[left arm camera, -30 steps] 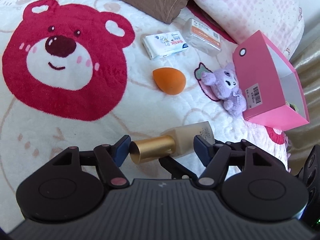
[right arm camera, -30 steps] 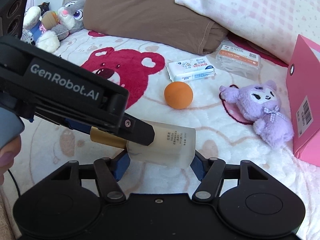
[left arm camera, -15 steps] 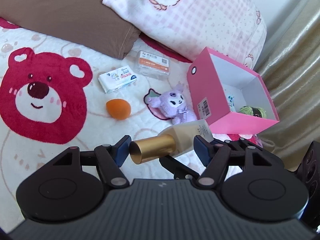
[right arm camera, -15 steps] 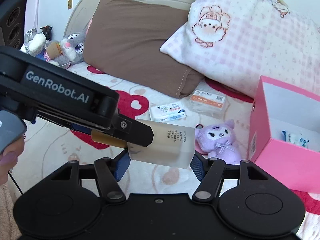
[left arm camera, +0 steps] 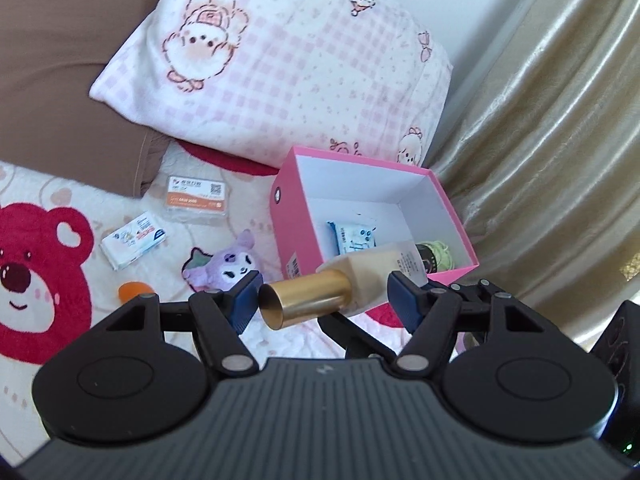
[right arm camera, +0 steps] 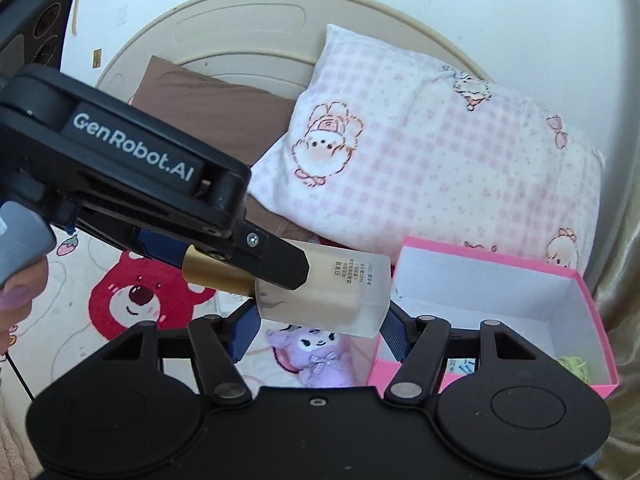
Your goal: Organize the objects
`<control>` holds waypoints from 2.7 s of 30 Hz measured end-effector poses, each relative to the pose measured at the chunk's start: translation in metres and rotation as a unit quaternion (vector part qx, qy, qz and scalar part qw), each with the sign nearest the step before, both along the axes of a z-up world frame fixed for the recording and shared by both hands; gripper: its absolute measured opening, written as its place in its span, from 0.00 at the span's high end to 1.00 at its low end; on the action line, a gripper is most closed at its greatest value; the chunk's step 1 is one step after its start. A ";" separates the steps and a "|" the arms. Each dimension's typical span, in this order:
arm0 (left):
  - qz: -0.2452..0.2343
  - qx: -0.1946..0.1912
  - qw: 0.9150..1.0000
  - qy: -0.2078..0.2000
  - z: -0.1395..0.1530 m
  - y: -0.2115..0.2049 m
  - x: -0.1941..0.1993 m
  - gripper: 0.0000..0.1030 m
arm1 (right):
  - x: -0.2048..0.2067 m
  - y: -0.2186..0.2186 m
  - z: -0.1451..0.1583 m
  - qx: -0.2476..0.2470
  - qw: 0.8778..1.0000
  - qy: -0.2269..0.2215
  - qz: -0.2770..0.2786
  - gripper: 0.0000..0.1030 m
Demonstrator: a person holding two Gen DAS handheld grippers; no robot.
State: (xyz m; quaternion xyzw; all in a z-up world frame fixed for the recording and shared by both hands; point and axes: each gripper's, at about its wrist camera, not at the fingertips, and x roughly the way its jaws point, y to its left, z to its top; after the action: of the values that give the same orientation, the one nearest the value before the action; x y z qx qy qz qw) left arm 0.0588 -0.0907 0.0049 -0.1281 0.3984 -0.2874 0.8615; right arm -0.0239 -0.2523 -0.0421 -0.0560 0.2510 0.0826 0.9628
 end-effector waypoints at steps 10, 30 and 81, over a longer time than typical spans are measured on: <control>-0.025 -0.016 1.000 -0.008 0.028 -0.061 0.036 0.34 | 0.023 -0.048 0.027 -0.011 0.998 -0.021 -0.054 0.33; -0.091 -0.054 0.988 0.116 -0.069 -0.221 0.145 0.37 | 0.103 -0.187 -0.037 -0.023 0.981 0.095 -0.166 0.33; -0.062 0.001 0.973 0.222 -0.102 -0.220 0.170 0.38 | 0.124 -0.155 -0.047 -0.084 0.967 0.172 -0.171 0.22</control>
State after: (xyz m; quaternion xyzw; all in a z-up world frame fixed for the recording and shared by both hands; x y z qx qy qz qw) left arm 0.2293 -0.3112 -0.0967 -0.1631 0.5868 -0.3044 0.7324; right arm 0.1001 -0.4072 -0.0892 -0.0781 0.4247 -0.0959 0.8969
